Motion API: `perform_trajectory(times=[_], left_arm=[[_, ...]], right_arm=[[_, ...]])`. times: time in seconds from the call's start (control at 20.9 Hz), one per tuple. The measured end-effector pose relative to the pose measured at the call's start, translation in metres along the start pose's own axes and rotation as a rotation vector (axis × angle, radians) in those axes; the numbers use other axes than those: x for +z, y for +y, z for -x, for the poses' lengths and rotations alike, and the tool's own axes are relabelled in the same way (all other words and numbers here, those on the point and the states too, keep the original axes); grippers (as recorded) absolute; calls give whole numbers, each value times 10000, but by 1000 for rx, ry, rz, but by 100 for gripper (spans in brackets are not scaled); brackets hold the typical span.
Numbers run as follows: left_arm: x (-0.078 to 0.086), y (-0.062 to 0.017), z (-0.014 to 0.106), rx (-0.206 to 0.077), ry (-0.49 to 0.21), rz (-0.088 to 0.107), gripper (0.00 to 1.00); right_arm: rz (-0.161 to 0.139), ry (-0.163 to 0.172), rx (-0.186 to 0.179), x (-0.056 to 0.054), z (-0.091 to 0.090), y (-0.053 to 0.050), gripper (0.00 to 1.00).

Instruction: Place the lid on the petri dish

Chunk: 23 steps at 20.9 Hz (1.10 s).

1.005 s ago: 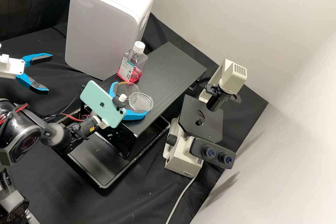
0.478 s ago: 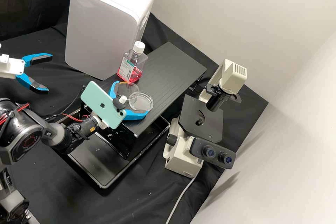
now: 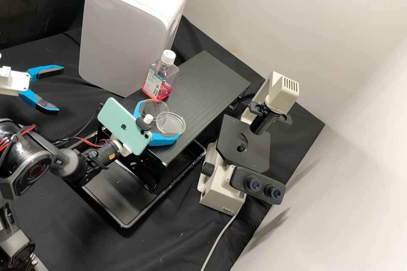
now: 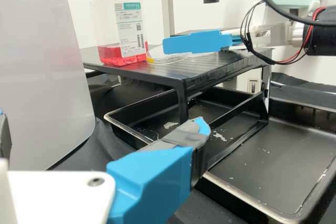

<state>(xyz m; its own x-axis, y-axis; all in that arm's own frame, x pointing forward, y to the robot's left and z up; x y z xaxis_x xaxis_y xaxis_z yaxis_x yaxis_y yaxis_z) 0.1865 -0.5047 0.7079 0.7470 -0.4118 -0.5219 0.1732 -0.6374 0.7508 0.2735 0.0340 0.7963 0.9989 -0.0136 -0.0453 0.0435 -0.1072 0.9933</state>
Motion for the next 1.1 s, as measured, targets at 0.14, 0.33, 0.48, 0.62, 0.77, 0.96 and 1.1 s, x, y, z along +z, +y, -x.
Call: perform_trajectory(times=[0.14, 0.33, 0.48, 0.62, 0.77, 0.96, 1.1], left_arm=[[0, 0, 0, 0, 0, 0, 100], [0, 0, 0, 0, 0, 0, 100], [0, 0, 0, 0, 0, 0, 100], [0, 0, 0, 0, 0, 0, 100], [0, 0, 0, 0, 0, 0, 100], [0, 0, 0, 0, 0, 0, 100], [0, 0, 0, 0, 0, 0, 100]], right_arm=[[-4, -4, 5, 4, 0, 4, 0], [-6, -7, 8, 6, 0, 7, 0], [-6, -7, 8, 6, 0, 7, 0], [-7, -7, 8, 7, 0, 8, 0], [-7, -7, 8, 7, 0, 8, 0], [-8, -8, 9, 7, 0, 8, 0], [-8, -8, 9, 7, 0, 8, 0]])
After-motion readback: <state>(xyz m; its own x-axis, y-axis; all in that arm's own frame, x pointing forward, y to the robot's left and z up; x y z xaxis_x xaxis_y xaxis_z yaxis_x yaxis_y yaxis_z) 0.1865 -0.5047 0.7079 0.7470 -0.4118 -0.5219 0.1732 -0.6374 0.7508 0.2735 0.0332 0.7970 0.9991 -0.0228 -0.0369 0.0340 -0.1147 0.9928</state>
